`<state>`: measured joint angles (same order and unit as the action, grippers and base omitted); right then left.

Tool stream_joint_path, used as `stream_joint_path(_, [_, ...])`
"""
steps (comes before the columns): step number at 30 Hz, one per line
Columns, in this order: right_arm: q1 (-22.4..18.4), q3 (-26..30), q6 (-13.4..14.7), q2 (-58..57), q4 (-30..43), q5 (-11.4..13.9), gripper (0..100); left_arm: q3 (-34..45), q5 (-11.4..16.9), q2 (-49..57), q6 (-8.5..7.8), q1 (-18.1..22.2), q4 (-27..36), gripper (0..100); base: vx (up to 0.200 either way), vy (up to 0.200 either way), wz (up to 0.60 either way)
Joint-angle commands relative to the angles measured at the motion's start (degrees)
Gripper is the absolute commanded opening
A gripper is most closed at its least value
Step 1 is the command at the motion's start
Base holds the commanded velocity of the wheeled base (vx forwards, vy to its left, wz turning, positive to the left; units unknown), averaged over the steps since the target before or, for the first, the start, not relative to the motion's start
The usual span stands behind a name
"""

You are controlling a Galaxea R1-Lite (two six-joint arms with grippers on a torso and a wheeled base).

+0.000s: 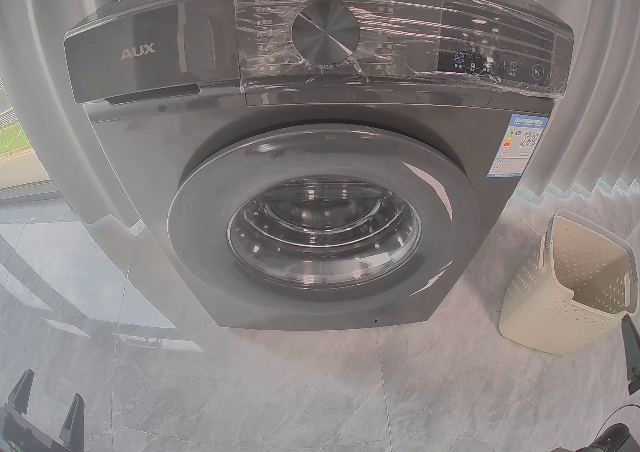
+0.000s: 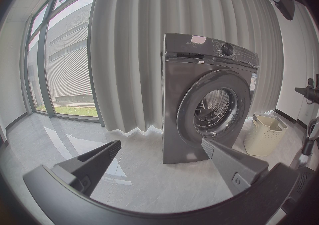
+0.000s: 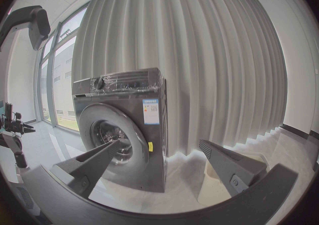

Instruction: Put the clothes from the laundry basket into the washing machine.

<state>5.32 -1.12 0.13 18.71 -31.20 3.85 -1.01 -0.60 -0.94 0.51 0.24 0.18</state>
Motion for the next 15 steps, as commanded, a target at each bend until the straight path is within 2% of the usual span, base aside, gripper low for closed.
stream_joint_path(1, [-1.54,1.12,0.13,-10.19,8.43,0.37,100,1.01,-0.02,0.94,0.02,0.02,-0.01,100,0.000,0.000,0.00])
stream_joint_path(5, [-2.24,1.12,0.22,-14.58,14.67,0.37,100,1.01,-0.02,0.94,0.02,0.02,-0.01,100,0.000,0.000,0.00])
stream_joint_path(7, [-4.17,1.12,0.04,-16.34,20.65,0.98,100,1.01,-0.02,0.94,0.02,0.02,-0.01,100,0.000,0.000,0.00])
stream_joint_path(8, [-4.96,1.12,0.13,-18.01,27.06,1.68,100,1.01,-0.02,0.94,0.02,0.02,-0.01,100,0.000,0.000,0.00])
stream_joint_path(9, [-4.96,1.03,0.57,-18.54,29.97,2.21,100,1.01,-0.02,0.94,0.02,0.02,-0.01,100,0.000,0.000,0.00])
stream_joint_path(10, [-4.96,0.77,0.39,-18.36,29.79,2.21,100,1.01,-0.02,0.94,0.02,0.02,-0.01,100,0.000,0.000,0.00])
stream_joint_path(12, [-4.96,1.12,0.31,-18.10,26.45,0.19,100,1.01,-0.02,0.94,0.19,0.02,-0.09,100,0.000,0.000,0.00])
stream_joint_path(15, [-4.96,1.12,0.66,-18.10,28.65,-7.02,100,1.01,-0.02,0.94,0.10,0.02,-0.01,100,0.000,0.000,0.00])
